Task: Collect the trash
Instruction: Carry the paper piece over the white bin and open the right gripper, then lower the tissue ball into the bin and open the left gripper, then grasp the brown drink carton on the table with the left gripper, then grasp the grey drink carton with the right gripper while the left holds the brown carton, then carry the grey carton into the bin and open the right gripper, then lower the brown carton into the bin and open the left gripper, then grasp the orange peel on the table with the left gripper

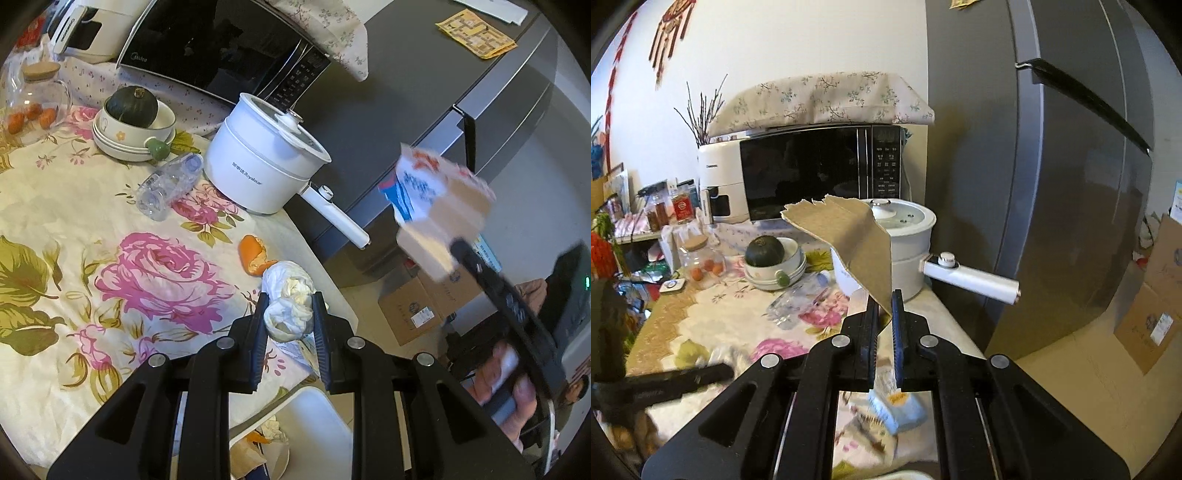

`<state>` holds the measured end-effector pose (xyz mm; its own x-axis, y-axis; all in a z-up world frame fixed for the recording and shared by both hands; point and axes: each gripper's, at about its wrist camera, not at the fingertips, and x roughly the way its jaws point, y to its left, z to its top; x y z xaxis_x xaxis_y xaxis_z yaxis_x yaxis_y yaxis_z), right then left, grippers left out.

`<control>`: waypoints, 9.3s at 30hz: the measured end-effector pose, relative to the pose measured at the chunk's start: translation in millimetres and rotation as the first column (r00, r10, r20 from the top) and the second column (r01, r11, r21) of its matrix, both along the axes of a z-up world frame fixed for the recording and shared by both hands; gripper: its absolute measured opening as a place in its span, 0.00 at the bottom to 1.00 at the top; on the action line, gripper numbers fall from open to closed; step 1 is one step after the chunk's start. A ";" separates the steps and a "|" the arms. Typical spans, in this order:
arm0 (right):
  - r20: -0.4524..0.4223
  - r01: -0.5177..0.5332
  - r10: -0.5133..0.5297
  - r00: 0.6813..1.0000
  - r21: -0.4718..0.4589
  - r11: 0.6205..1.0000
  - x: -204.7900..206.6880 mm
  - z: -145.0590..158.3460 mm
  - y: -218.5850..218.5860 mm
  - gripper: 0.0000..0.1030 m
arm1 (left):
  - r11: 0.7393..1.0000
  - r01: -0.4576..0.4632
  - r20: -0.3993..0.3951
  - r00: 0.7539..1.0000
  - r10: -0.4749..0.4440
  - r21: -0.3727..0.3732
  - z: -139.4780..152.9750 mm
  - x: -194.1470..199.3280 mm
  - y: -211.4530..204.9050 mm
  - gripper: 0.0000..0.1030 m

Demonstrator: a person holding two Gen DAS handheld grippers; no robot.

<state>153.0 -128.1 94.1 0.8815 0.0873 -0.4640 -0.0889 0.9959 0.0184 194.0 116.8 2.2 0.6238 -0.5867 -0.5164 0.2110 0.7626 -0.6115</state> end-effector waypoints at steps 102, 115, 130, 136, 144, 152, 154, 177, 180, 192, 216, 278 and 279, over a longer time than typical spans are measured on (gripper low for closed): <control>-0.408 0.354 -0.360 0.839 -0.095 0.931 -68.7 -159.2 -83.7 0.93 | 0.995 0.054 -0.223 0.974 -0.035 0.081 -98.5 40.5 -107.5 0.08; -0.360 0.110 -0.155 0.920 -0.143 0.984 29.1 -125.3 -32.8 0.93 | 0.997 -0.083 -0.114 0.990 0.083 0.004 -44.0 19.1 -19.6 0.07; -0.547 -0.102 0.042 0.836 -0.079 0.992 125.0 -178.7 8.5 0.93 | 0.985 -0.159 -0.058 0.986 0.155 -0.064 -15.5 -1.2 44.8 0.07; -0.577 -0.096 0.053 0.815 -0.044 0.994 144.2 -192.2 7.1 0.82 | 0.986 -0.157 -0.077 0.985 0.152 -0.064 -20.3 0.0 49.7 0.07; -0.589 -0.077 0.087 0.804 0.042 0.996 147.7 -188.9 3.4 0.48 | 0.987 -0.147 -0.093 0.986 0.141 -0.062 -25.0 1.0 45.3 0.07; -0.497 -0.047 0.076 0.865 0.071 0.996 132.7 -154.4 -4.6 0.47 | 0.988 -0.140 -0.090 0.987 0.135 -0.063 -24.7 -0.6 42.2 0.07; -0.458 -0.026 0.056 0.887 0.070 0.997 125.3 -141.8 -6.5 0.47 | 0.989 -0.136 -0.088 0.988 0.130 -0.065 -23.9 -1.5 40.4 0.07; -0.432 0.172 -0.138 0.891 0.040 0.984 -55.1 -136.6 -37.4 0.78 | 0.999 -0.014 -0.042 0.999 0.012 -0.040 -12.6 -23.7 -0.3 0.07; -0.367 0.227 -0.210 0.906 0.002 0.974 -74.1 -131.7 -43.1 0.93 | 1.000 0.016 -0.039 0.999 -0.017 -0.026 -13.3 -28.6 -10.7 0.08; -0.241 0.477 -0.492 0.836 -0.123 0.871 -79.8 -140.6 -94.9 0.93 | 0.979 0.204 -0.061 0.977 -0.202 0.025 -22.2 -41.6 -63.8 0.08; -0.217 0.564 -0.576 0.788 -0.122 0.817 -86.0 -136.0 -110.5 0.93 | 0.843 0.506 -0.257 0.852 -0.456 0.183 -74.1 -73.8 -153.3 0.48; -0.516 0.289 -0.215 0.829 0.067 0.955 10.2 -160.9 -47.7 0.93 | 0.975 0.008 -0.241 0.969 0.047 0.222 -89.3 130.0 -57.5 0.12; -0.521 0.269 -0.188 0.833 0.083 0.960 18.7 -160.8 -39.5 0.93 | 0.980 -0.001 -0.233 0.971 0.049 0.201 -83.6 125.3 -47.4 0.12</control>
<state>171.7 -167.7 -66.7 0.5329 0.0151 -0.8460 0.2024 0.9685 0.1447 319.3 69.4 -81.3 0.4835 -0.4435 -0.7547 0.0587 0.8767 -0.4775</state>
